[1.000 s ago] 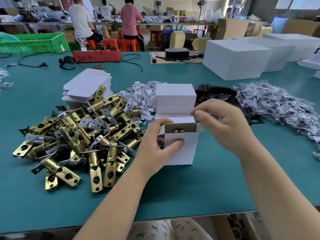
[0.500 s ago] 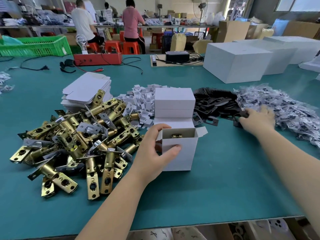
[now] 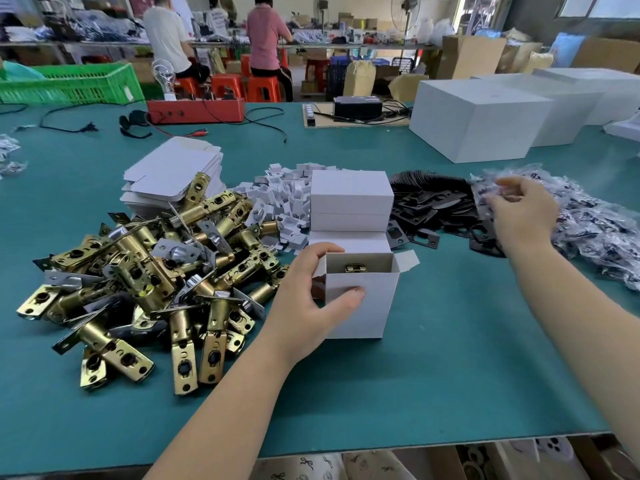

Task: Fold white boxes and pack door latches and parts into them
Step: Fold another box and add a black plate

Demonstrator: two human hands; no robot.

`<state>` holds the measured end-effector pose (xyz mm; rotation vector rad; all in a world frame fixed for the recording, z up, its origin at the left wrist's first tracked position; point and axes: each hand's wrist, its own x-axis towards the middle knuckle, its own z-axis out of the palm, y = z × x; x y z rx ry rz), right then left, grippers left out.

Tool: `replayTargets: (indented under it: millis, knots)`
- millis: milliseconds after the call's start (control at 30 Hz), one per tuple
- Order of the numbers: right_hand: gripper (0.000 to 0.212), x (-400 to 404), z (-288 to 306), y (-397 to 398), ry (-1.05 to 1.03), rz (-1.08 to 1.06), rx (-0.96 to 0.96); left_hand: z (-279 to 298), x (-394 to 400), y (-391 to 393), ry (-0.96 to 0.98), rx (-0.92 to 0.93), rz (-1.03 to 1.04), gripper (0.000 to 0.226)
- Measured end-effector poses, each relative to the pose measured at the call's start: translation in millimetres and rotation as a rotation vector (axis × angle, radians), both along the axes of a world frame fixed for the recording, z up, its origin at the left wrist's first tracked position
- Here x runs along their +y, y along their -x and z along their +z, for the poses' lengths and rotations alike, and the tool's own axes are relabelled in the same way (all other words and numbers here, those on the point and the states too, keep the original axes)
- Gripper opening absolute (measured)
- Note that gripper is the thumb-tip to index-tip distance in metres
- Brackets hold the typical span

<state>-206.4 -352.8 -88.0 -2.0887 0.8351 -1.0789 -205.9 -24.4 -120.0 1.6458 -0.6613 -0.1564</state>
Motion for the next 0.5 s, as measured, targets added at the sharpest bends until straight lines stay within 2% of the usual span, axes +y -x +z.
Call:
replayTargets:
  millis: [100,167,267,333,500]
  knots:
    - [0.034,49.4,25.4,14.9,-0.268,0.307,-0.286,1.0,-0.8,0.4,0.012,-0.02,-0.002,0.04]
    - [0.041,84.4,37.7,29.5,-0.387,0.53,-0.363,1.6,-1.1,0.7,0.02,-0.026,-0.001,0.038]
    - [0.037,129.4,43.9,46.2,-0.345,0.737,-0.273,1.4,-1.0,1.2,0.026,-0.032,0.0,0.039]
    - [0.035,150.3,43.9,53.0,-0.328,0.803,-0.245,1.3,-1.0,2.0,0.032,-0.034,0.007,0.038]
    - [0.038,168.1,37.3,61.4,-0.153,0.725,-0.091,0.9,-0.8,3.3,0.031,-0.031,0.018,0.041]
